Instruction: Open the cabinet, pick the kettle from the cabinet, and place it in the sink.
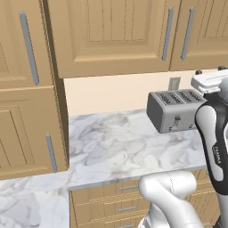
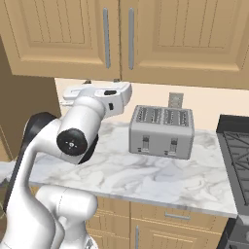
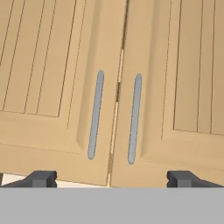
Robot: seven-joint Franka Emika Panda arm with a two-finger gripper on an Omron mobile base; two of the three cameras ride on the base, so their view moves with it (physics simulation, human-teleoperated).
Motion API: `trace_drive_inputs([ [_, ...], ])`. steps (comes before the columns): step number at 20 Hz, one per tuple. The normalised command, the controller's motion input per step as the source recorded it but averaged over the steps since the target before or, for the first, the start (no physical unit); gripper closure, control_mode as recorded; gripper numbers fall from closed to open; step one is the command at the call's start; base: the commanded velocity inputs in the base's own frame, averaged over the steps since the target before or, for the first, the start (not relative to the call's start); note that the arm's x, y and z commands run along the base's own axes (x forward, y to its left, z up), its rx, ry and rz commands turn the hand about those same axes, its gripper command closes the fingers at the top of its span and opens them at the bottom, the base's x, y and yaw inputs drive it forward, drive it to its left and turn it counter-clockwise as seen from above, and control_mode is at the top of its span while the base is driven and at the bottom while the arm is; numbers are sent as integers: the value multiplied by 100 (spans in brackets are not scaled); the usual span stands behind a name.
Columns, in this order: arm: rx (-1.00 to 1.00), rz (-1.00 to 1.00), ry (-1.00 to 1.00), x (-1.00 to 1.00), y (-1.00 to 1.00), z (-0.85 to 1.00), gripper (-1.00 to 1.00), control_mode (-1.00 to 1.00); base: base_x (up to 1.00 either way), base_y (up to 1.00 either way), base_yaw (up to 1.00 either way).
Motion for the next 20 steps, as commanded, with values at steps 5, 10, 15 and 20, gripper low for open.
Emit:
trace_drive_inputs([
  [5,5,0,-4,6,-5,16,-100,-100,0,0,0],
  [10,4,0,-1,13,0,14,-100,-100,0,0,0],
  [15,2,0,0,12,0,7,-100,-100,0,0,0],
  [20,0,0,0,14,0,1,-100,-100,0,0,0],
])
